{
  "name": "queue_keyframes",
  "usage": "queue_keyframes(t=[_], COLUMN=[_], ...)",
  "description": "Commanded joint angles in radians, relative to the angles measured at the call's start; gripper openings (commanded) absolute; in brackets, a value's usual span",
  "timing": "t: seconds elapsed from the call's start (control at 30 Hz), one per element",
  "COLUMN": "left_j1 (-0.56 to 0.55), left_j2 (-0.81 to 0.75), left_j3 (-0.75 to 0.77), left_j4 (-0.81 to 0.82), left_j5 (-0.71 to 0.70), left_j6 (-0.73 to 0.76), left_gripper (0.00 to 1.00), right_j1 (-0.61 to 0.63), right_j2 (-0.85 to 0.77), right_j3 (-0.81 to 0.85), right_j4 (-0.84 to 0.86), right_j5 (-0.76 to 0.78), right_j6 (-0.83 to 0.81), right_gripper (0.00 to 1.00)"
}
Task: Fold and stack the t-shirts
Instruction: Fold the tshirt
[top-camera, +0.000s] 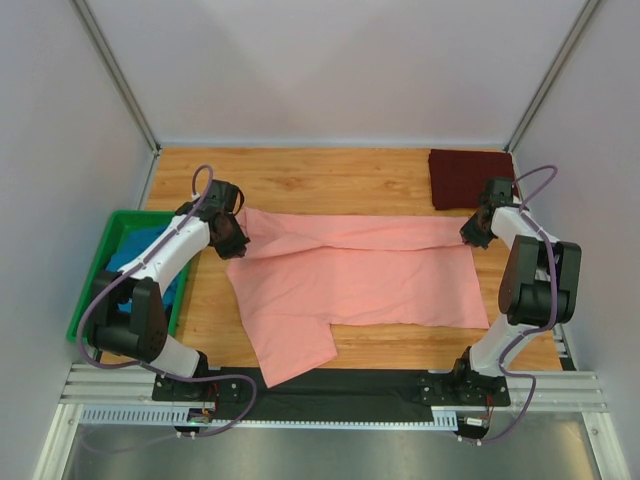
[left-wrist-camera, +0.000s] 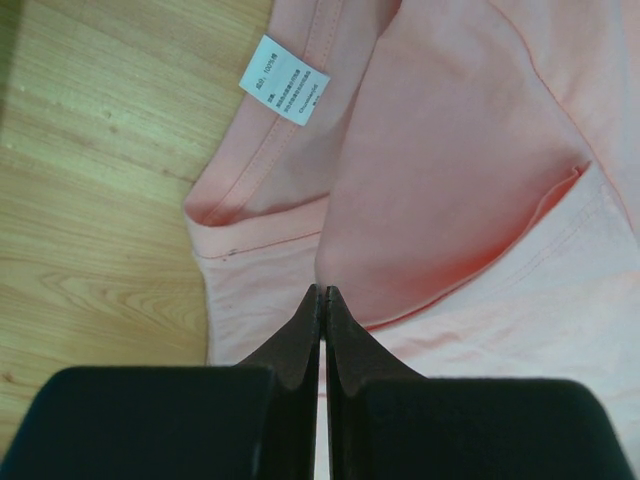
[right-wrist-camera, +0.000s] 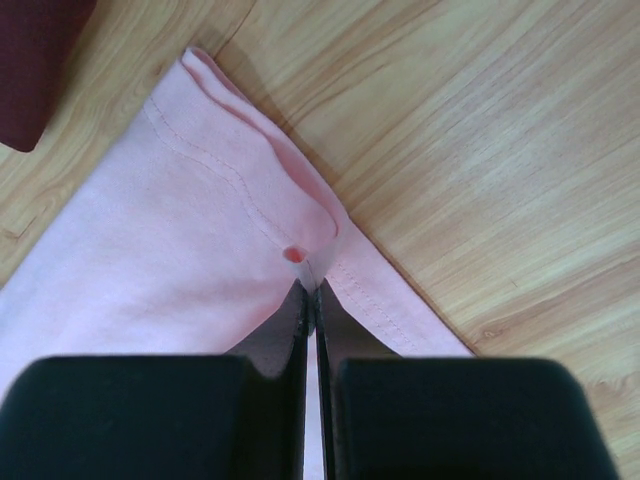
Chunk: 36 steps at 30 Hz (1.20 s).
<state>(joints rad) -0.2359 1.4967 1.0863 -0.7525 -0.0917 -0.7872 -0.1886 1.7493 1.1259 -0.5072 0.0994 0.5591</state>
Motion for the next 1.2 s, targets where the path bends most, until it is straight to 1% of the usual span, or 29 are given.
queue_keyframes(t=[0.0, 0.07, 0.17, 0.23, 0.27, 0.3, 0.33, 0.37, 0.4, 0.47, 0.5, 0.53, 0.67, 0.77, 0.87, 1.0, 1.07, 1.13, 1.17], left_j1=[-0.002, -0.003, -0.017, -0.022, -0.023, -0.025, -0.026, -0.031, -0.034, -0.049, -0.055, -0.066, -0.075, -0.075, -0.077, -0.075, -0.063, -0.054, -0.051], left_j2=[-0.033, -0.042, -0.035, -0.004, 0.006, 0.020, 0.037, 0.043, 0.046, 0.042, 0.042, 0.054, 0.112, 0.180, 0.233, 0.316, 0.333, 0.335, 0.336], left_j3=[-0.006, -0.049, -0.077, -0.069, -0.062, -0.054, -0.040, -0.032, -0.025, 0.000, 0.017, 0.061, 0.148, 0.190, 0.178, 0.217, 0.248, 0.280, 0.290], left_j4=[-0.010, 0.022, 0.042, 0.032, 0.004, -0.008, -0.016, -0.022, -0.025, -0.009, -0.014, -0.043, -0.061, -0.025, 0.016, -0.017, -0.054, -0.048, -0.033], left_j5=[-0.002, 0.039, 0.050, 0.047, 0.046, 0.044, 0.053, 0.061, 0.070, 0.119, 0.121, 0.104, 0.053, 0.072, 0.086, 0.075, 0.075, 0.084, 0.116], left_j6=[-0.001, -0.016, -0.024, -0.018, -0.017, -0.014, -0.009, -0.007, -0.007, -0.006, -0.009, -0.014, 0.000, 0.016, 0.006, 0.025, 0.037, 0.072, 0.092], left_gripper=[0.00, 0.00, 0.00, 0.00, 0.00, 0.04, 0.14, 0.18, 0.24, 0.30, 0.40, 0.42, 0.43, 0.43, 0.43, 0.43, 0.43, 0.44, 0.44], right_j1=[-0.008, -0.008, -0.008, -0.008, -0.008, -0.008, -0.008, -0.008, -0.008, -0.006, -0.003, -0.002, 0.012, 0.011, -0.001, -0.012, -0.017, -0.015, -0.011], right_j2=[-0.050, -0.045, -0.030, -0.024, -0.020, -0.019, -0.022, -0.025, -0.034, -0.036, -0.030, -0.022, 0.010, 0.035, 0.058, 0.072, 0.058, 0.043, 0.030], right_j3=[-0.017, -0.034, -0.038, -0.034, -0.017, -0.005, 0.012, 0.027, 0.061, 0.093, 0.129, 0.143, 0.170, 0.132, 0.069, 0.009, 0.003, 0.023, 0.037], right_j4=[0.018, 0.027, 0.032, 0.015, 0.000, -0.020, -0.075, -0.103, -0.147, -0.180, -0.210, -0.221, -0.226, -0.188, -0.151, -0.099, -0.094, -0.114, -0.129], right_j5=[0.036, 0.031, 0.022, 0.025, 0.034, 0.046, 0.078, 0.092, 0.097, 0.076, 0.069, 0.056, 0.037, 0.040, 0.042, 0.068, 0.072, 0.056, 0.051], right_j6=[-0.014, -0.016, -0.010, -0.005, -0.004, -0.002, 0.005, 0.008, 0.012, 0.019, 0.024, 0.031, 0.038, 0.035, 0.032, 0.024, 0.012, -0.004, -0.008], right_gripper=[0.00, 0.00, 0.00, 0.06, 0.14, 0.18, 0.21, 0.25, 0.26, 0.29, 0.29, 0.29, 0.28, 0.26, 0.25, 0.23, 0.23, 0.23, 0.24])
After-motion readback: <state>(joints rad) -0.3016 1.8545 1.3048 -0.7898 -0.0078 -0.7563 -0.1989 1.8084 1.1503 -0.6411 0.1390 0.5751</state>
